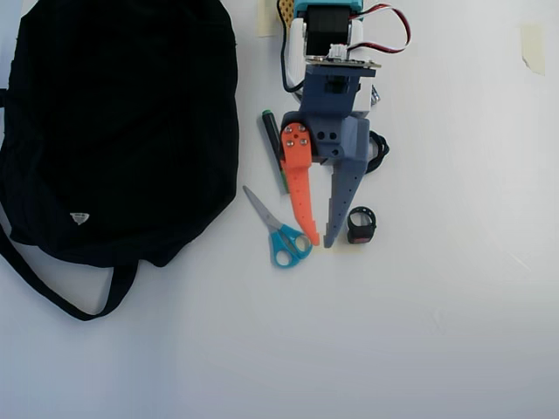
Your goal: Put the bike light into the black bag
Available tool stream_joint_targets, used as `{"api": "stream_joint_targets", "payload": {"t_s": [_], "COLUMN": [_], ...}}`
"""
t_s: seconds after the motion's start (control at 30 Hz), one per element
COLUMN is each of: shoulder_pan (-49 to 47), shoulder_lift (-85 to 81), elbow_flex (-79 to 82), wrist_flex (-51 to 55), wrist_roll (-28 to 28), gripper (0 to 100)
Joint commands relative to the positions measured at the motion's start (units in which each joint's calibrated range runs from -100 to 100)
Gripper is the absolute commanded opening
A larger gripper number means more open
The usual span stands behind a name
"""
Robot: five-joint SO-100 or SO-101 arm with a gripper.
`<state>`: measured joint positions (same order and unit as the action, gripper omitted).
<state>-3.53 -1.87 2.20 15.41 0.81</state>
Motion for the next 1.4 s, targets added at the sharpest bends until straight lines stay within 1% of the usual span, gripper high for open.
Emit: {"api": "stream_joint_targets", "payload": {"t_s": [0.0, 0.13, 0.33, 0.63, 0.9, 1.23, 1.37], "shoulder_pan": [0.24, 0.46, 1.36, 1.28, 1.06, 0.61, -1.41], "shoulder_lift": [-0.79, -1.2, -2.03, -4.19, -6.02, -10.75, -11.58], "elbow_flex": [-2.83, -2.65, -0.76, -1.66, -1.66, -1.66, -1.66], "wrist_flex": [-1.81, -1.63, 2.85, 20.24, 32.48, 52.97, 59.78], "wrist_roll": [0.3, 0.35, 0.35, 0.35, 0.35, 0.35, 0.71], "gripper": [3, 2, 2, 2, 2, 2, 2]}}
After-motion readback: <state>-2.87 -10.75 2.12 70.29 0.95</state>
